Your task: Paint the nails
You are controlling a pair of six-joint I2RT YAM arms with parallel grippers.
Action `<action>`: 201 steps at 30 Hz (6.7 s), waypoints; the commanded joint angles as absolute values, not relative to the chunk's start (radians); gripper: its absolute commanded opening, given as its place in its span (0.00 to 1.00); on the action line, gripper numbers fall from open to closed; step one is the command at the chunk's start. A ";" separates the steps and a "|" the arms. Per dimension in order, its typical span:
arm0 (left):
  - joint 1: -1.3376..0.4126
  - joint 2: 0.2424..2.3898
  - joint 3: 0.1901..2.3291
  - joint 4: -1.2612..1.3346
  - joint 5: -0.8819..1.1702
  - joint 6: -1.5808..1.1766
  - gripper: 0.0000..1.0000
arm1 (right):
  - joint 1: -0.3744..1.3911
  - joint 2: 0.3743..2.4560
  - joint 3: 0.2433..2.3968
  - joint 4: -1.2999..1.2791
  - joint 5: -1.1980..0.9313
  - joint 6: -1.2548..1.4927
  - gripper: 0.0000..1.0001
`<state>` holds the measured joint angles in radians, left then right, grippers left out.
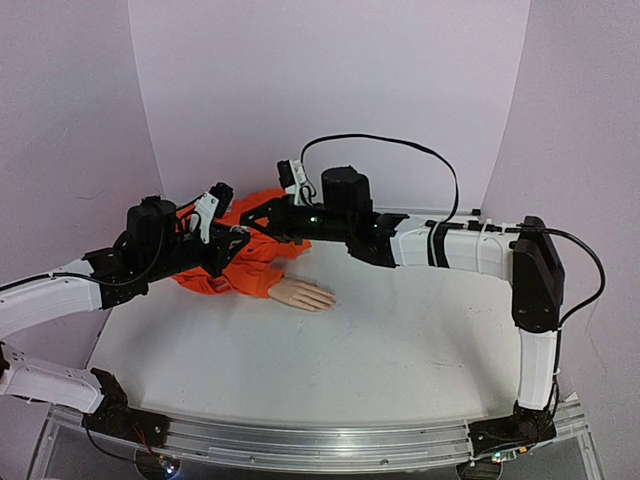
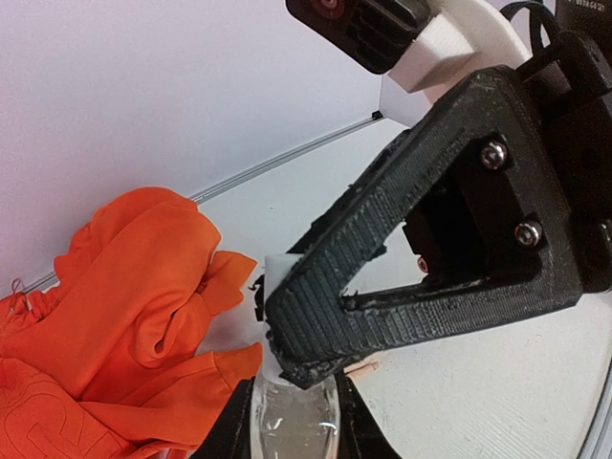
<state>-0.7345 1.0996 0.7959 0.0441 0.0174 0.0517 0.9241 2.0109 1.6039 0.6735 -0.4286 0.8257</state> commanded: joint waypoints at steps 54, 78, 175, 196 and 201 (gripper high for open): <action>-0.760 1.112 0.809 0.150 -0.021 0.109 0.00 | 0.888 1.939 1.471 0.858 -0.524 0.855 0.55; -0.790 1.159 0.882 0.121 0.104 0.032 0.00 | 0.881 1.961 1.460 0.935 -0.571 0.848 0.00; -0.646 1.121 0.871 0.161 0.194 0.053 0.00 | 0.804 1.692 1.264 0.787 -0.621 0.564 0.69; -0.780 1.131 0.854 0.149 0.051 0.171 0.00 | 0.885 1.922 1.546 0.802 -0.542 0.732 0.30; -0.782 1.129 0.857 0.146 0.061 0.156 0.00 | 0.885 1.915 1.529 0.808 -0.547 0.738 0.03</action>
<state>-0.7753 1.1545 0.8482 0.0990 0.0628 0.1574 0.8806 1.9274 1.4952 0.7471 -0.5365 0.7280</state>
